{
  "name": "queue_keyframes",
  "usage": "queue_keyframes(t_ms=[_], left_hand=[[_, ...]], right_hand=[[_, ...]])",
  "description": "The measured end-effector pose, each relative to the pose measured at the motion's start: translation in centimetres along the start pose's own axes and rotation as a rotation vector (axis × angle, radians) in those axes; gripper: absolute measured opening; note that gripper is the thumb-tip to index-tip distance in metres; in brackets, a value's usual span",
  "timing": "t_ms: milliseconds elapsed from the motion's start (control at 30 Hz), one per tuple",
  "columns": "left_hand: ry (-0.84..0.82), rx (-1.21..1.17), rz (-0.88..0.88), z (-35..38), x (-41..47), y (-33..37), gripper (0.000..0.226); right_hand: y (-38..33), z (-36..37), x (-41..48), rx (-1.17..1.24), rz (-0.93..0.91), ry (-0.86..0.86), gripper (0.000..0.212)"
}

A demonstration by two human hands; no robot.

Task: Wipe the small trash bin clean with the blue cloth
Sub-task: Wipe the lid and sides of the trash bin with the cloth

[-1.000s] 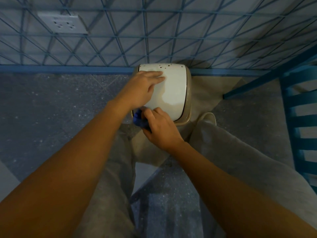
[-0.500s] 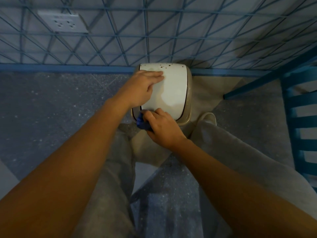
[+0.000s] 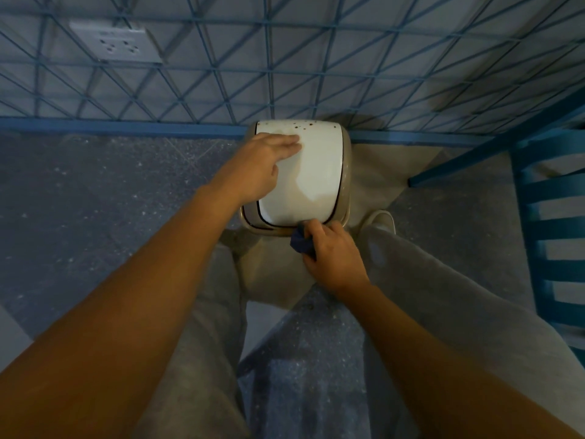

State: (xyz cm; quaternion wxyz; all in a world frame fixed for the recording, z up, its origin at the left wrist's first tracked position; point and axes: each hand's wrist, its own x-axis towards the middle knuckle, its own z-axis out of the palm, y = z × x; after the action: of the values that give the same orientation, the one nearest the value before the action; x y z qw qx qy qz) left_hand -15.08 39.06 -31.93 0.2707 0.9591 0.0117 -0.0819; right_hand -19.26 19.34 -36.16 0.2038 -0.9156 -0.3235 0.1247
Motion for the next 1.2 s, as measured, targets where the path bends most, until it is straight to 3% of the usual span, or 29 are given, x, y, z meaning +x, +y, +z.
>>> queue_keyframes(t_ms=[100,267,333,433,567,667,800,967,1100,1200], left_hand=[[0.001,-0.005,0.002,0.0,0.0,0.0,0.058],[-0.010,-0.017,0.006,0.0,-0.1,0.0,0.058],[-0.019,-0.020,-0.001,0.0,-0.1,0.0,0.058],[-0.018,-0.015,-0.004,-0.1,-0.2,0.2,0.055],[-0.005,-0.083,-0.006,-0.2,-0.3,0.6,0.046],[0.007,-0.236,-0.023,-0.5,-0.4,1.0,0.043],[0.107,-0.486,-0.120,-0.9,-0.6,3.8,0.033],[-0.198,-1.175,-0.419,-1.7,-0.7,7.9,0.060],[-0.053,-1.203,-0.578,-1.6,-0.9,7.7,0.048],[0.081,-1.201,-0.641,-2.5,-0.8,6.6,0.026]], right_hand=[[0.0,0.0,-0.4,0.042,0.047,0.003,0.025],[-0.7,-1.0,0.5,0.134,0.180,0.151,0.022],[-0.7,-1.1,0.4,0.176,0.222,0.119,0.020],[-0.7,-1.7,0.6,0.351,0.319,0.028,0.022],[-1.9,-4.6,2.3,0.668,0.440,0.096,0.026],[-2.8,-7.3,4.2,0.977,0.538,0.205,0.026],[-2.8,-9.9,5.7,1.360,0.692,0.201,0.027],[-2.8,-10.3,6.6,1.629,0.713,0.133,0.039],[-2.6,-9.6,6.7,1.585,0.729,0.060,0.046],[-2.2,-8.3,6.6,1.148,0.648,0.173,0.037]])
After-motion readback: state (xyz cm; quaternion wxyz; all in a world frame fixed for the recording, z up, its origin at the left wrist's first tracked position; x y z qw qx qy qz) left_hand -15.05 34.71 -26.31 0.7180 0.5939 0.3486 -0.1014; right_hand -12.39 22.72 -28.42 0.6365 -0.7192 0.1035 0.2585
